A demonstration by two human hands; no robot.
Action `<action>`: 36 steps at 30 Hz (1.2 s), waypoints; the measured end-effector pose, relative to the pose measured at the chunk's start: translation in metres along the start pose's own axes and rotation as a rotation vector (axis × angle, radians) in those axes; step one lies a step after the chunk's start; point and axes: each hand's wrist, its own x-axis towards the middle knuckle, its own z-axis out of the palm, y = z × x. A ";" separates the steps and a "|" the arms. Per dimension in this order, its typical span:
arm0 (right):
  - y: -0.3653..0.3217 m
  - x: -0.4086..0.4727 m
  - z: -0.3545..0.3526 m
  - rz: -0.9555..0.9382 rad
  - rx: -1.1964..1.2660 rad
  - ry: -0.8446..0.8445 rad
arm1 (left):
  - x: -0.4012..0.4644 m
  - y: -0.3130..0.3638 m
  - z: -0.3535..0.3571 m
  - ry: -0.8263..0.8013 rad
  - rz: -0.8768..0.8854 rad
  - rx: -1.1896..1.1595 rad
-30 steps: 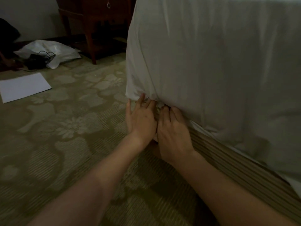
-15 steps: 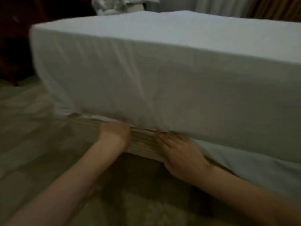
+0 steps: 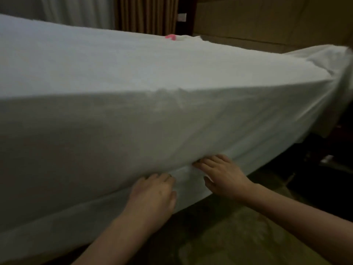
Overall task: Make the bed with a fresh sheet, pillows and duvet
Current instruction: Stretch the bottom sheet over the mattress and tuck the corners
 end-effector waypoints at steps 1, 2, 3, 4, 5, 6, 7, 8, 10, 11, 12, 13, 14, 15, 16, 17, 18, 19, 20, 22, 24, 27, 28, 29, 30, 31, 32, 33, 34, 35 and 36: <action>0.022 -0.004 0.013 0.044 0.006 0.004 | 0.022 0.020 0.008 -0.018 0.018 0.000; 0.044 -0.008 0.027 0.087 0.023 0.014 | 0.042 0.036 0.018 -0.022 0.037 0.007; 0.063 -0.012 0.040 0.128 0.051 0.022 | 0.059 0.049 0.031 -0.030 0.062 0.036; 0.082 -0.016 0.054 0.161 0.078 0.032 | 0.074 0.058 0.046 -0.025 0.050 0.025; 0.096 -0.019 0.064 0.188 0.096 0.067 | 0.085 0.068 0.056 -0.040 0.023 0.011; 0.106 -0.021 0.074 0.204 0.108 0.114 | 0.094 0.077 0.058 -0.049 0.016 -0.003; 0.112 -0.021 0.081 0.212 0.117 0.164 | 0.101 0.084 0.063 -0.070 0.004 -0.026; 0.114 -0.021 0.088 0.214 0.131 0.222 | 0.108 0.087 0.070 -0.052 0.016 -0.035; 0.112 -0.017 0.098 0.220 0.171 0.324 | 0.122 0.097 0.081 -0.031 -0.006 -0.023; 0.110 -0.015 0.103 0.238 0.201 0.355 | 0.128 0.102 0.083 -0.008 -0.035 -0.016; 0.108 -0.013 0.106 0.266 0.235 0.371 | 0.133 0.107 0.086 0.011 -0.062 -0.024; 0.105 -0.010 0.109 0.295 0.271 0.378 | 0.137 0.109 0.090 0.031 -0.088 -0.020; 0.104 -0.008 0.111 0.319 0.304 0.379 | 0.140 0.111 0.095 0.056 -0.100 -0.001; 0.103 -0.005 0.112 0.336 0.331 0.381 | 0.143 0.112 0.096 0.054 -0.118 0.023; 0.103 -0.004 0.113 0.339 0.348 0.389 | 0.144 0.113 0.098 0.044 -0.126 0.048; 0.105 -0.003 0.113 0.331 0.355 0.405 | 0.145 0.114 0.098 0.031 -0.137 0.072; 0.107 -0.004 0.113 0.315 0.350 0.427 | 0.145 0.112 0.100 0.029 -0.155 0.095; 0.112 -0.007 0.114 0.295 0.334 0.448 | 0.147 0.113 0.099 0.009 -0.172 0.096; 0.117 -0.010 0.116 0.276 0.315 0.463 | 0.148 0.117 0.097 -0.008 -0.180 0.101; 0.129 -0.018 0.121 0.287 0.285 0.486 | 0.153 0.128 0.089 -0.072 -0.227 0.179; 0.142 -0.022 0.124 0.337 0.259 0.479 | 0.167 0.140 0.078 -0.154 -0.247 0.299; 0.153 -0.019 0.131 0.372 0.217 0.409 | 0.197 0.161 0.062 -0.242 -0.263 0.440; 0.154 -0.017 0.133 0.382 0.218 0.388 | 0.204 0.164 0.059 -0.275 -0.251 0.485; 0.155 -0.015 0.132 0.391 0.240 0.375 | 0.208 0.168 0.058 -0.242 -0.226 0.512; 0.155 -0.015 0.131 0.396 0.276 0.369 | 0.211 0.173 0.058 -0.167 -0.174 0.547; 0.155 -0.015 0.129 0.394 0.309 0.373 | 0.214 0.180 0.056 -0.036 -0.092 0.559; 0.157 -0.016 0.125 0.384 0.323 0.380 | 0.217 0.189 0.051 0.028 -0.045 0.553; 0.162 -0.019 0.123 0.372 0.319 0.393 | 0.221 0.195 0.046 0.042 0.015 0.499; 0.169 -0.022 0.122 0.383 0.310 0.410 | 0.228 0.196 0.040 0.058 0.122 0.414; 0.178 -0.026 0.124 0.424 0.307 0.419 | 0.239 0.199 0.029 0.042 0.286 0.317; 0.190 -0.030 0.127 0.477 0.310 0.409 | 0.251 0.203 0.014 0.008 0.461 0.287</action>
